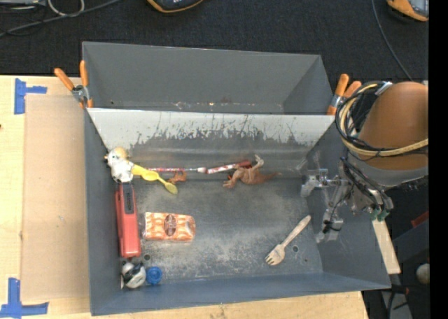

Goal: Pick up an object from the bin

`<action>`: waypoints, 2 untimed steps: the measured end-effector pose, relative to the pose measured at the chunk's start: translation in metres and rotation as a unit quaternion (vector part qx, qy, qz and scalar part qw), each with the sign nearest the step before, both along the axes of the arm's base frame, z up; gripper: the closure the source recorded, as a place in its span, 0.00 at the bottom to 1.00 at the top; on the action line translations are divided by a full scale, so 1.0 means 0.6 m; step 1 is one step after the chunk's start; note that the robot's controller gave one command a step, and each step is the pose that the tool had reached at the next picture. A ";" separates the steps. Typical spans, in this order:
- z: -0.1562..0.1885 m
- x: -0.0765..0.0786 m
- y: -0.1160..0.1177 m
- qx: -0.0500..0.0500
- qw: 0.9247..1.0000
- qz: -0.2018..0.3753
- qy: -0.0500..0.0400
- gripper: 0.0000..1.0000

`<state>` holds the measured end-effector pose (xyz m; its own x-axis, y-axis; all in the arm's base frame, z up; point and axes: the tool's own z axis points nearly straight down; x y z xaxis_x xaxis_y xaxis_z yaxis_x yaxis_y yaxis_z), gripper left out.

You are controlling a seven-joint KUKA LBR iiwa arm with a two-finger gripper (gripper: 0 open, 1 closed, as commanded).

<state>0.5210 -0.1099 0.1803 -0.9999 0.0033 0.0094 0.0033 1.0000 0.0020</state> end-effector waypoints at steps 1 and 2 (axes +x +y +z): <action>0.007 0.003 0.001 -0.001 1.000 0.002 -0.004 0.00; -0.096 -0.012 0.010 -0.001 1.000 0.009 -0.005 0.00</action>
Offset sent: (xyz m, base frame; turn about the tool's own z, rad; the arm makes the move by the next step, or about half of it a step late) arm -0.0158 0.0101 -0.1050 -0.0366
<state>0.5136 -0.1039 0.1224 -0.9999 -0.0155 -0.0014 -0.0155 0.9999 0.0007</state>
